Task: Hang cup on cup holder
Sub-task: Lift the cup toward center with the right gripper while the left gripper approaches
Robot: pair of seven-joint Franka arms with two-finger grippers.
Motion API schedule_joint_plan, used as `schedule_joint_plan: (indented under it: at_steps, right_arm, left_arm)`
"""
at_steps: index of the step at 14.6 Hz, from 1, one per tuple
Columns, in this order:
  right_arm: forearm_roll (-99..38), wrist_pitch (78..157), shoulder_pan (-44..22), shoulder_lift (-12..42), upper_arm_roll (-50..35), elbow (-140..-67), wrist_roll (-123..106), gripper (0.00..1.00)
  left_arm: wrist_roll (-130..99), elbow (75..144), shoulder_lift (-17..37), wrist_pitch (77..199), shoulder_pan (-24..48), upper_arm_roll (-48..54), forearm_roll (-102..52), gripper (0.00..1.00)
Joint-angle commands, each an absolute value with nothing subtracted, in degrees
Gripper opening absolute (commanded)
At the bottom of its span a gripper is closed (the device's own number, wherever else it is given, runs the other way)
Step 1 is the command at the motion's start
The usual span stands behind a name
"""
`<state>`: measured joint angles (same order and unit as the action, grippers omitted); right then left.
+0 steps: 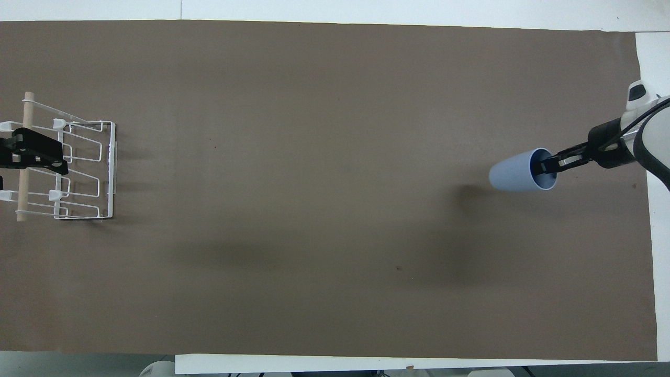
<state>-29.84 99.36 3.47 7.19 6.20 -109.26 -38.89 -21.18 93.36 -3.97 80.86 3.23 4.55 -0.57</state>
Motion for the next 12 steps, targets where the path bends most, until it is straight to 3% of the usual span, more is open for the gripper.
schedule_joint_plan:
  at_steps: [1,6,12]
  right_arm:
    - [-41.61,97.12,-0.16,6.51,6.24,-110.21,-33.61,0.0]
    - [-61.76,98.96,-10.79,3.7,6.24,-117.23,-18.22,0.0]
    - [-77.49,110.98,-23.88,2.81,6.24,-119.88,-6.35,0.02]
  left_arm:
    - [-33.97,94.92,-5.71,80.51,5.45,4.48,-4.81,1.0]
    - [-49.53,93.43,-5.62,78.67,7.21,5.01,-14.21,1.0]
    - [-76.94,92.99,-5.8,78.05,7.29,6.68,-26.88,1.0]
